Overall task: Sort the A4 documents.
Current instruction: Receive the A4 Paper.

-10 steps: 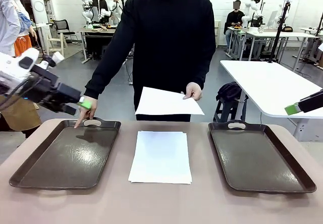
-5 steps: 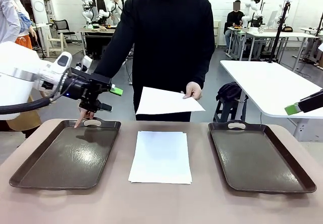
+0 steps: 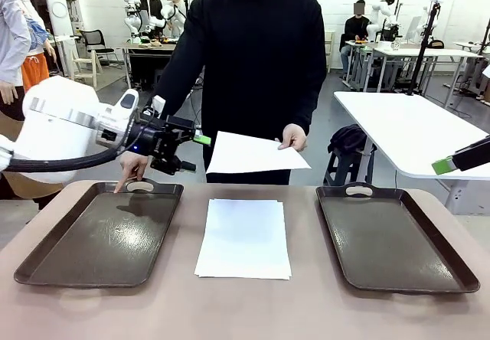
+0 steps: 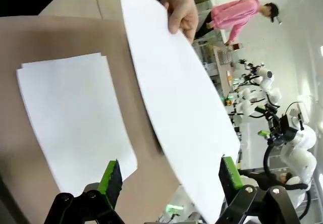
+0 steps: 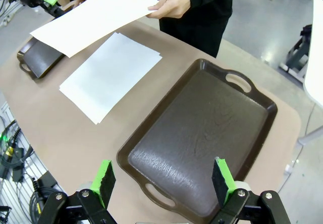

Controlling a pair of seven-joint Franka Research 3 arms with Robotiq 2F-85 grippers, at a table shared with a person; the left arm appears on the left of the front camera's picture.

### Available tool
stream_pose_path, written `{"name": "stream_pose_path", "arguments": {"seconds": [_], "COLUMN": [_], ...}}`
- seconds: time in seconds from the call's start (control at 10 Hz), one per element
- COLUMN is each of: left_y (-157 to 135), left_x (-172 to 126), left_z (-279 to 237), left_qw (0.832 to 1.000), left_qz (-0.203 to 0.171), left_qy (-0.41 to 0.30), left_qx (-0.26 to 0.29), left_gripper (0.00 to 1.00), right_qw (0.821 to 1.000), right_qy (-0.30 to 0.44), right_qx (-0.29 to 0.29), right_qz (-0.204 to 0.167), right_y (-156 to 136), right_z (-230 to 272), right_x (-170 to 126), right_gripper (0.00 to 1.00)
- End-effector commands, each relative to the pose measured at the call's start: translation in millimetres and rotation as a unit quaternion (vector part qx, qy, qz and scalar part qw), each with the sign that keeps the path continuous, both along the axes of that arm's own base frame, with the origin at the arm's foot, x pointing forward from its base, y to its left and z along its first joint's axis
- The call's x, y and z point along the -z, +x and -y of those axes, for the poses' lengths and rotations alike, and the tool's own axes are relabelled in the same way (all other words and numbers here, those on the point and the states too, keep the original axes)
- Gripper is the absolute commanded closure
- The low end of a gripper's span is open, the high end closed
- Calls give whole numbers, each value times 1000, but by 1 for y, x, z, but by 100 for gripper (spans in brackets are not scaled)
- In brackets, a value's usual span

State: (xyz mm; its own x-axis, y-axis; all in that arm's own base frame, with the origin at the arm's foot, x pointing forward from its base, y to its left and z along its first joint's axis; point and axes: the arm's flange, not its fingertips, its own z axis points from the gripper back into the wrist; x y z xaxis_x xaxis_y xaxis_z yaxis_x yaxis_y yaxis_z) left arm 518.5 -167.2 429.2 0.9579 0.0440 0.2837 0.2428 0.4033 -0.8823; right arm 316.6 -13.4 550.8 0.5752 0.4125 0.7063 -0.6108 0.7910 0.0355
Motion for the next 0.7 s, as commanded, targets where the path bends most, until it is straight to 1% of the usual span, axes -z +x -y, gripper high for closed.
{"name": "stream_pose_path", "arguments": {"seconds": [0.0, 0.3, 0.4, 0.6], "left_y": [13, 23, 28, 35], "left_x": [10, 30, 37, 41], "left_z": [11, 28, 33, 38], "left_qw": [999, 993, 991, 987], "left_qz": [-27, -87, -101, -123], "left_qy": [-31, -84, -93, -103], "left_qx": [-3, -2, -6, -14], "left_gripper": [0, 0, 0, 0], "right_qw": [1000, 1000, 1000, 1000], "right_qy": [2, 2, 2, 2], "right_qx": [2, 2, 2, 2], "right_qz": [-2, -2, -2, -2], "right_y": [1, 1, 1, 1], "right_z": [0, 0, 0, 0], "right_x": [1, 1, 1, 1], "right_gripper": [0, 0, 0, 0]}}
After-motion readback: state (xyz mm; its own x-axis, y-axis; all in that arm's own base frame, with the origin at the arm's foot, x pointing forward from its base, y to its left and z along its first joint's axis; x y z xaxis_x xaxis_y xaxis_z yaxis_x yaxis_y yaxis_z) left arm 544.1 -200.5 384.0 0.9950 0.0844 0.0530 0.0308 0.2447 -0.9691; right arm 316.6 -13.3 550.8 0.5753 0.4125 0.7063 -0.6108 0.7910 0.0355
